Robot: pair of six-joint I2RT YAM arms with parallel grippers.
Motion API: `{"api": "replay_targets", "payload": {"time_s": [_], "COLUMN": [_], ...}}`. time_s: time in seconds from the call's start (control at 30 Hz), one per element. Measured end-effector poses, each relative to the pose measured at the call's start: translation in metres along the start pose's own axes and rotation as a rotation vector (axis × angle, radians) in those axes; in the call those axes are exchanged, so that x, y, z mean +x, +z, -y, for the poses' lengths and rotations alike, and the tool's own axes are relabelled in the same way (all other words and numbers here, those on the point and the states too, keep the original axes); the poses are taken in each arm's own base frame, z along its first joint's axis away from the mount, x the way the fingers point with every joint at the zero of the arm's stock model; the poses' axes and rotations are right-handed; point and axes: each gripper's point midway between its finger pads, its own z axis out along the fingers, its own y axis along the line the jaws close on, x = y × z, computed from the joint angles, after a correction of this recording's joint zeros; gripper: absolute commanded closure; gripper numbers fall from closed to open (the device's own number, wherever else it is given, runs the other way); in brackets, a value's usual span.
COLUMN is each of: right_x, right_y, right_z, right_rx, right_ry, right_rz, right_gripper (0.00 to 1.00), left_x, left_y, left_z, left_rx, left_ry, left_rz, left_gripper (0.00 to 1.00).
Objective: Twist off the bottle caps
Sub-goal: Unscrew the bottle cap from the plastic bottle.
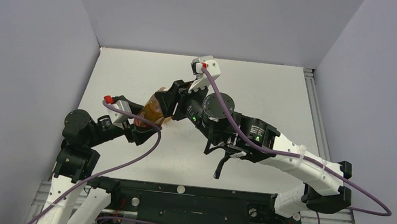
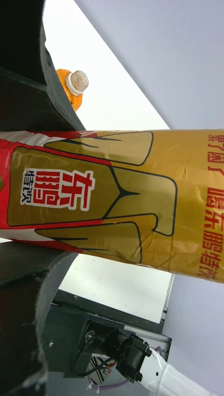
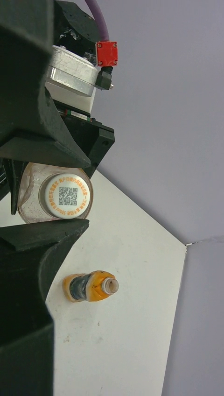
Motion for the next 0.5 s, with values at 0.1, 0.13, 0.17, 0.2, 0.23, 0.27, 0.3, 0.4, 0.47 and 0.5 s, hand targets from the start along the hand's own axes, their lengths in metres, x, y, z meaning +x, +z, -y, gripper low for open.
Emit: {"api": "replay_targets", "payload": {"time_s": [0.1,0.13,0.17,0.2,0.23,0.27,0.3,0.4,0.47,0.5], "right_x": [-0.0008,-0.0007,-0.0007,-0.0007,-0.0009,-0.001,-0.0009,-0.0012,-0.0015,-0.0018], "right_y": [0.0003,0.0003,0.0003,0.0003,0.0003,0.0003,0.0003,0.0004,0.0004,0.0005], "right_z": [0.0025,0.003,0.0031,0.0033,0.0033,0.0036,0.0037,0.004,0.004,0.0039], "right_rx": [0.012,0.015,0.016,0.017,0.017,0.019,0.019,0.021,0.021,0.021], "right_ry": [0.0,-0.001,-0.002,-0.002,-0.001,-0.001,-0.001,-0.001,-0.002,-0.003], "right_rz": [0.004,0.004,0.005,0.005,0.005,0.006,0.006,0.008,0.008,0.01], "right_gripper": [0.64,0.64,0.64,0.64,0.65,0.66,0.69,0.77,0.84,0.88], "left_x": [-0.0004,-0.0003,-0.0003,-0.0004,-0.0004,-0.0004,-0.0004,-0.0004,-0.0006,-0.0007], "left_y": [0.0005,0.0007,0.0008,0.0008,0.0008,0.0009,0.0011,0.001,0.001,0.001], "left_z": [-0.0011,-0.0009,-0.001,-0.0011,-0.0012,-0.0011,-0.001,-0.0016,-0.0016,-0.0014], "left_rx": [-0.006,-0.006,-0.007,-0.008,-0.009,-0.009,-0.01,-0.013,-0.014,-0.014], "left_ry": [0.009,0.008,0.009,0.009,0.01,0.01,0.01,0.01,0.008,0.003], "left_rz": [0.001,0.001,0.001,0.002,0.002,0.002,0.002,0.002,0.002,0.002], "left_gripper": [0.79,0.79,0.79,0.79,0.79,0.79,0.79,0.79,0.8,0.8]}}
